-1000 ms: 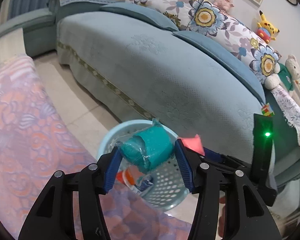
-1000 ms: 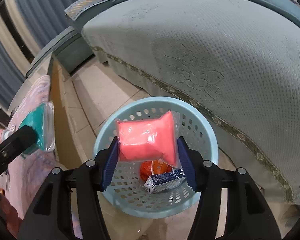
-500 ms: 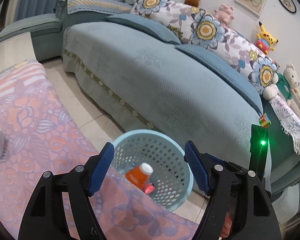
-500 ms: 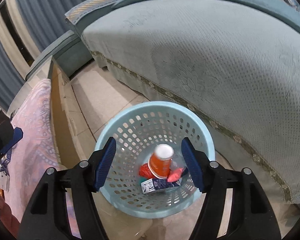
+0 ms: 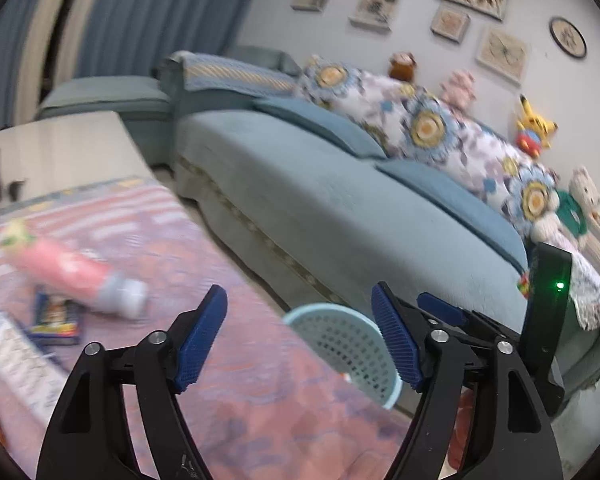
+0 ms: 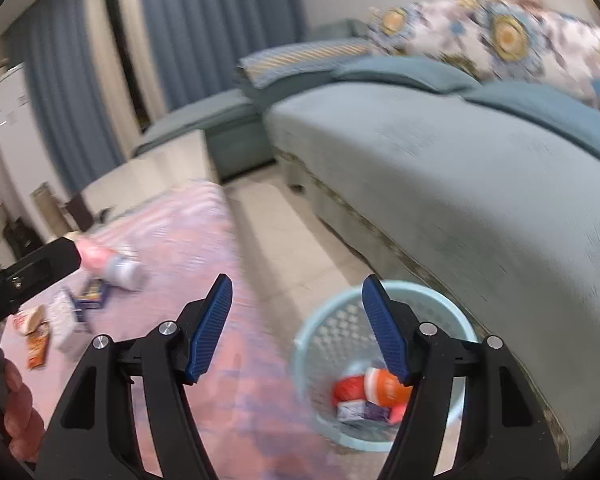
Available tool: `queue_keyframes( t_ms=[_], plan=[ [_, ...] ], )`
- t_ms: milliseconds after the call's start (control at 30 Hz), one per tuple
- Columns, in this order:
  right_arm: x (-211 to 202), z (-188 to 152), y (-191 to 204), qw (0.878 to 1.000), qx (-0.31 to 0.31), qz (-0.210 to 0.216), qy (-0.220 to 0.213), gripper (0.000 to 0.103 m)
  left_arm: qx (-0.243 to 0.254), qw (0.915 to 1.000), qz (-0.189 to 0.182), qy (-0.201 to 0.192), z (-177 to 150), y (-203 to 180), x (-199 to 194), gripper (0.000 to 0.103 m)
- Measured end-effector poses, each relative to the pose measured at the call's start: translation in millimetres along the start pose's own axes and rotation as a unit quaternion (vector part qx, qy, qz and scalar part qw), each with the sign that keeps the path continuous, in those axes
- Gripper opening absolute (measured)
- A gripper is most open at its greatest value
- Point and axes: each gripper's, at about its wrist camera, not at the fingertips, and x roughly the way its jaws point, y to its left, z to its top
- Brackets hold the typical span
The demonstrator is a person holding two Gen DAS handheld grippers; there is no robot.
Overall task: Collect trash
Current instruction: 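Grasp the red-white paper cup with the left tool while the right tool grasps the white carton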
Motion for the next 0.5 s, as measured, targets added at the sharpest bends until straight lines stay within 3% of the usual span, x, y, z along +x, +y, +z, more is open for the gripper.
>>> queue_keyframes(
  t_ms=[200,367,500],
  plan=[
    [-7,6,67,0.997,-0.048,0.065,-0.008,0.064,-0.036,0.9959,0.073,-0.040,-6,50,-65,0.082],
    [-2,-1,133,0.987,-0.100,0.125,0.004,0.064,-0.059,0.9842,0.157,-0.056,-17,102,-114,0.082],
    [6,-13,186,0.976,-0.151,0.156,0.006,0.064,-0.076,0.9751,0.199,-0.062,-25,139,-146,0.082]
  ],
)
